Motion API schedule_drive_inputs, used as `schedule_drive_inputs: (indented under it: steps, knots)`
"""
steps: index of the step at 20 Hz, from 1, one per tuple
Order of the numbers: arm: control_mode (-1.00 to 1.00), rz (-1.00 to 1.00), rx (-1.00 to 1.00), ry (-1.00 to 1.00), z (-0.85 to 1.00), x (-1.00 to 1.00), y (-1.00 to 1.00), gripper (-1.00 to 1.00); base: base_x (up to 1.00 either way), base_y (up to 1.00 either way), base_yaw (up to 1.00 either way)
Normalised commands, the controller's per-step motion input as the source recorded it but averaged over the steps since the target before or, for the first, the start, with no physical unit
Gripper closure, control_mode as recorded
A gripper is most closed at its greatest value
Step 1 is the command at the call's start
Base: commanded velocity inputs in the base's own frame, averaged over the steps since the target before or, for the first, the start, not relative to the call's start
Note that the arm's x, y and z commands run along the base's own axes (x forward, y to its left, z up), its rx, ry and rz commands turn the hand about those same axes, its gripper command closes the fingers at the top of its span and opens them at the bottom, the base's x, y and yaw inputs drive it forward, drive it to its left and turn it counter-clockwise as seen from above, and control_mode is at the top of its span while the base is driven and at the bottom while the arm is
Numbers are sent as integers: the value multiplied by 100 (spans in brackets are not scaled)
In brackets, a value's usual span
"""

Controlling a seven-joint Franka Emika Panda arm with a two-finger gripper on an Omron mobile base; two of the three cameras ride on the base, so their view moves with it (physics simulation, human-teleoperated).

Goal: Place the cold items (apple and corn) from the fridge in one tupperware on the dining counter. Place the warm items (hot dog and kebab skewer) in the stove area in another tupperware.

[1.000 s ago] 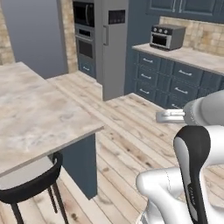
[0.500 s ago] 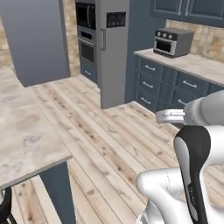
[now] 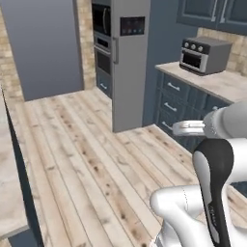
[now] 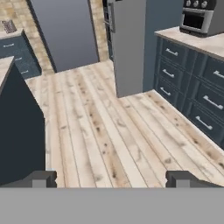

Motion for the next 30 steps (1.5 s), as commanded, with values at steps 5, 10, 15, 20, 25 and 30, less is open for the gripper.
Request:
schedule_drive_inputs:
  steps: [5, 10, 15, 20, 25, 30]
  knots:
    - [100, 0, 0, 0, 0, 0, 0, -100, 100, -22, 31]
    - [100, 0, 0, 0, 0, 0, 0, -100, 100, -2, 38]
    - [100, 0, 0, 0, 0, 0, 0, -100, 100, -3, 38]
    - [100, 0, 0, 0, 0, 0, 0, -100, 100, -4, 18]
    - [100, 0, 0, 0, 0, 0, 0, -100, 100, 0, -1]
    - [100, 0, 0, 0, 0, 0, 0, -100, 100, 2, -15]
